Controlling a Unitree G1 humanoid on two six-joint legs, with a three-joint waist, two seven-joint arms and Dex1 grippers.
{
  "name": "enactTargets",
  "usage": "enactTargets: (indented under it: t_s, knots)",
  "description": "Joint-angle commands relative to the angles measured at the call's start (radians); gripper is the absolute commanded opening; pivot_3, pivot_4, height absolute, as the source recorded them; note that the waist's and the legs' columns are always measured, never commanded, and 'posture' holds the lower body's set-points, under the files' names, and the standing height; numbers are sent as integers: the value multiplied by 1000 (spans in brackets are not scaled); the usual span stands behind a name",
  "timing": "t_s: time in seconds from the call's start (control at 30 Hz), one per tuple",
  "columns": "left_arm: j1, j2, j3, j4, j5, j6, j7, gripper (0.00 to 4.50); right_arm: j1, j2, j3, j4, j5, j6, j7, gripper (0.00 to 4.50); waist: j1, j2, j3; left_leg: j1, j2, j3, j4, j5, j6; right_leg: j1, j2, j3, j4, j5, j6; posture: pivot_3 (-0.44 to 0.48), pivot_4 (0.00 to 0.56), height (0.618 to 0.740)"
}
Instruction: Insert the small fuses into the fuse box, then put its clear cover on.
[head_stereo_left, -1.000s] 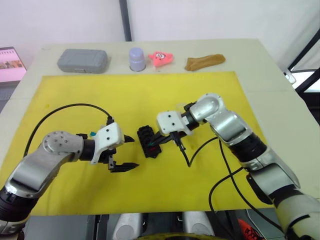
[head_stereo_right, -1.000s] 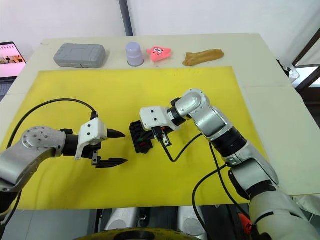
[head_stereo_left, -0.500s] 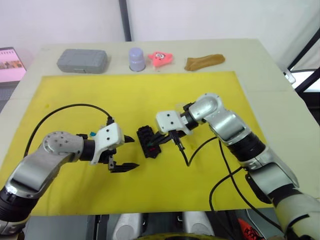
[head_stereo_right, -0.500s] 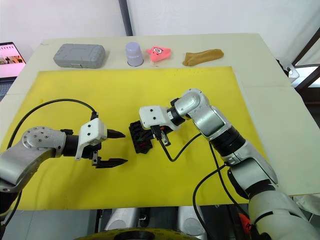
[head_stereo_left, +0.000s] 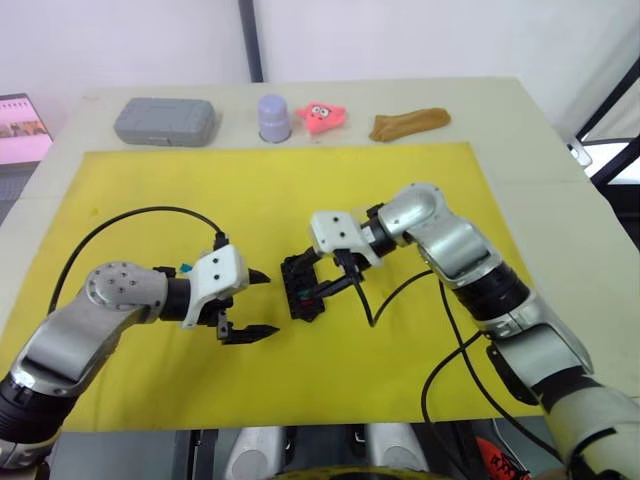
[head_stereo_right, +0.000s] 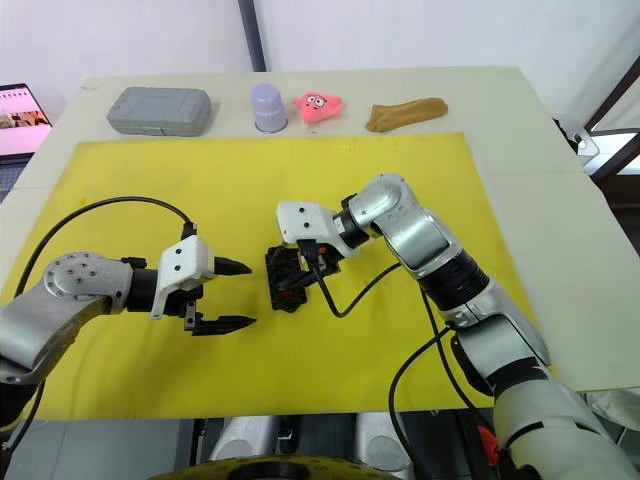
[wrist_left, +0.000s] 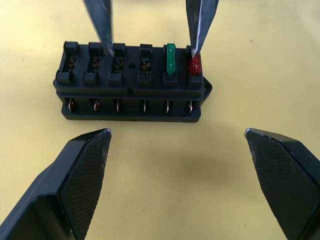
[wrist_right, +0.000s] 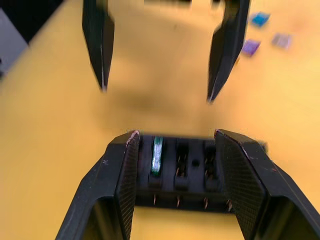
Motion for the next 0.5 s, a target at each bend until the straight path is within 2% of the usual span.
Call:
enactTargets:
  t_s: [0.03,0.2,0.23,0.27,0.37,0.4,0.5]
  knots:
    - [-8,-2,14,-18,0,-13,0,4500,-30,6,-41,-39,32,16,-9,2537,0,0,0,0,0,0,0,0,0,0,0,0,0,0,0,0,150,731]
    - [-7,-2,16,-16,0,-14,1,4500,-31,-1,-60,-51,62,32,-10,2537,0,0,0,0,0,0,0,0,0,0,0,0,0,0,0,0,150,731]
    - [-7,0,18,-15,-1,-14,0,4500,-17,-7,-60,-53,61,20,-12,2026,0,0,0,0,0,0,0,0,0,0,0,0,0,0,0,0,150,731]
    - [-6,1,20,-13,-1,-15,0,4500,1,-12,-60,-55,59,4,-14,1762,0,0,0,0,0,0,0,0,0,0,0,0,0,0,0,0,150,731]
    - [-3,6,26,-7,0,-17,-2,4500,57,-26,-55,-66,47,-40,-23,319,1,0,0,0,0,0,0,0,0,0,0,0,0,0,0,0,150,731]
    - [-2,7,28,-5,1,-18,-2,4500,72,-26,-57,-72,52,-43,-27,82,2,0,0,0,0,0,0,0,0,0,0,0,0,0,0,0,150,731]
    - [-4,7,29,0,1,-18,-3,4500,99,-19,-67,-81,65,-45,-40,82,1,0,0,0,0,0,0,0,0,0,0,0,0,0,0,0,150,731]
